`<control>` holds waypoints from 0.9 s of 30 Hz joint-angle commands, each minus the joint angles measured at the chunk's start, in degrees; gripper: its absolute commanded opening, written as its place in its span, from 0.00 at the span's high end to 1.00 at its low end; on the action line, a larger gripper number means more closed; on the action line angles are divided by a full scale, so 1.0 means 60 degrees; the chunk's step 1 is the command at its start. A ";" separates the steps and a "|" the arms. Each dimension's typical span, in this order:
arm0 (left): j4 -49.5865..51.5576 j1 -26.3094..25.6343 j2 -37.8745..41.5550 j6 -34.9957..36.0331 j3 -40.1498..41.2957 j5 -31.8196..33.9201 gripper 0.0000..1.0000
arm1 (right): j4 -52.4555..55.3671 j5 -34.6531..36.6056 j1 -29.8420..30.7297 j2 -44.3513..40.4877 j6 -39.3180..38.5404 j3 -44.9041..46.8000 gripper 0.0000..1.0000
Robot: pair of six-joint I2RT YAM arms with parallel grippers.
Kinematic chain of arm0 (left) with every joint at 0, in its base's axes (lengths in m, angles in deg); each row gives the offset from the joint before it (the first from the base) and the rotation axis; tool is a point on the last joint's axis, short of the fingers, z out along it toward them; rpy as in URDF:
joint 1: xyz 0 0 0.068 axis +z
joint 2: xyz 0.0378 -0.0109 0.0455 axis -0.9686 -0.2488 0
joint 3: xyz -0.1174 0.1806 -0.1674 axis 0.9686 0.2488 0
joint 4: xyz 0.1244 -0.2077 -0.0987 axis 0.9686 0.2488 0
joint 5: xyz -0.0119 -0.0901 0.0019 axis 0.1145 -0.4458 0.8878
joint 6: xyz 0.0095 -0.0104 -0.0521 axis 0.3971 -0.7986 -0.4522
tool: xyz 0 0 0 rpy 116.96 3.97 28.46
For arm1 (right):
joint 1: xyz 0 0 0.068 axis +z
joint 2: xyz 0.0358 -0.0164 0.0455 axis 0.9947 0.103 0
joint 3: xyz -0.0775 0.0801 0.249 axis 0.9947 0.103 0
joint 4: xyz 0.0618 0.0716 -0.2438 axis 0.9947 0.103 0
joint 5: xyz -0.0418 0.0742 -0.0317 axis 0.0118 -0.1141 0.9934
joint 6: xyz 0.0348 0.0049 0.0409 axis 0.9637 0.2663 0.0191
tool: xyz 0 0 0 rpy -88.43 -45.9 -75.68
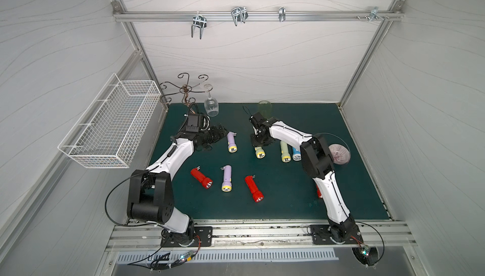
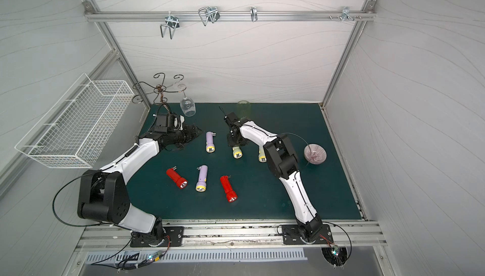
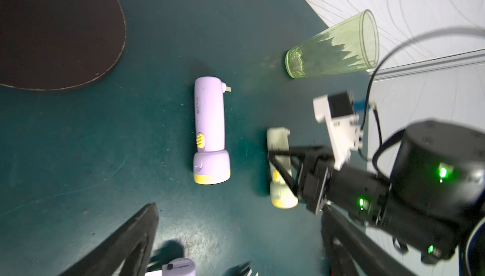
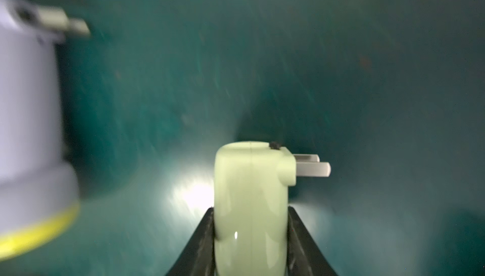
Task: Close the plug at the bottom of the flashlight
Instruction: Pick up the flashlight from the center of the board.
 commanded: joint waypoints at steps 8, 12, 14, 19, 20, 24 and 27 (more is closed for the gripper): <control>-0.0610 -0.0050 -0.0090 -0.0291 0.0015 -0.0409 0.02 | -0.0519 -0.0191 0.0105 -0.2658 0.0361 0.3932 0.73; -0.0575 -0.0201 -0.0064 -0.0230 0.0025 -0.0344 0.03 | -0.0454 -0.0231 0.0119 -0.2697 0.0464 0.4176 0.70; -0.0531 -0.0278 -0.0037 -0.0177 -0.0004 -0.0298 0.03 | -0.0286 -0.0159 0.0138 -0.2672 0.0495 0.4125 0.68; -0.0512 -0.0306 0.0012 -0.0173 -0.0004 -0.0272 0.03 | 0.0294 0.0271 0.0186 -0.2551 0.0551 0.3764 0.60; -0.0510 -0.0303 0.0027 -0.0174 0.0009 -0.0258 0.03 | 0.0400 0.0336 0.0194 -0.2521 0.0582 0.3678 0.58; -0.0509 -0.0294 0.0102 -0.0183 0.0009 -0.0267 0.03 | 0.0783 0.0551 0.0286 -0.2232 0.0686 0.3268 0.51; -0.0511 -0.0306 0.0147 -0.0203 0.0031 -0.0277 0.03 | 0.0972 0.0628 0.0339 -0.2008 0.0722 0.2997 0.49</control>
